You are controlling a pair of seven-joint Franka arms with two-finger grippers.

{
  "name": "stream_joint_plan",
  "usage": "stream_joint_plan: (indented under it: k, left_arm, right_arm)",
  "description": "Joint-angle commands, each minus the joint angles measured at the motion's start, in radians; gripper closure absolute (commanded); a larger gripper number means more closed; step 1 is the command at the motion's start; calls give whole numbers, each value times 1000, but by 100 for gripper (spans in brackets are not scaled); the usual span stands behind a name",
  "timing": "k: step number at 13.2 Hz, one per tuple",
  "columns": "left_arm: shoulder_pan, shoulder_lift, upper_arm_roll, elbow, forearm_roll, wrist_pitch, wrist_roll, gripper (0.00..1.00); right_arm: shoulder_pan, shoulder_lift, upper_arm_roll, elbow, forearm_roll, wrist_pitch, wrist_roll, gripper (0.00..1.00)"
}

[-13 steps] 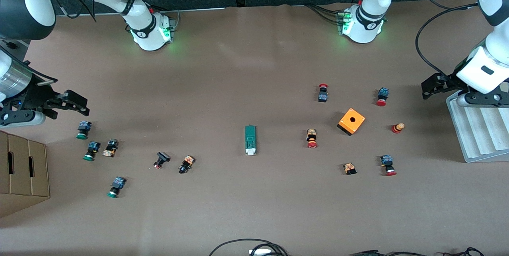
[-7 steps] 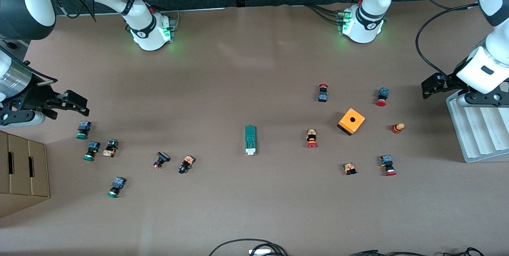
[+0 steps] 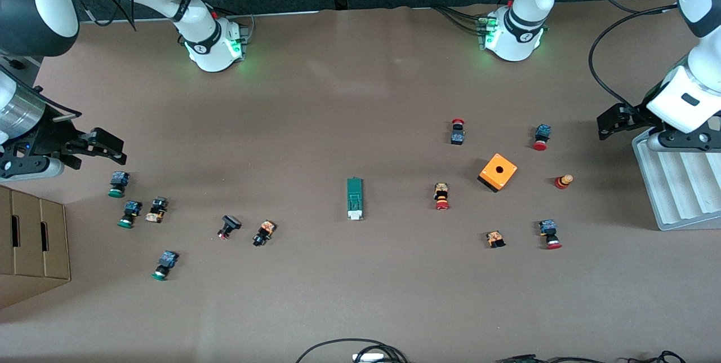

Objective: Close load switch with both arms

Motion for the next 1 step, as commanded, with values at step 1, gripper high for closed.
stream_joint_plan:
  k: [1]
  left_arm:
    - [-2, -1, -2, 15, 8, -20, -11, 0]
  right_arm:
    - [7, 0, -1, 10, -12, 6, 5, 0]
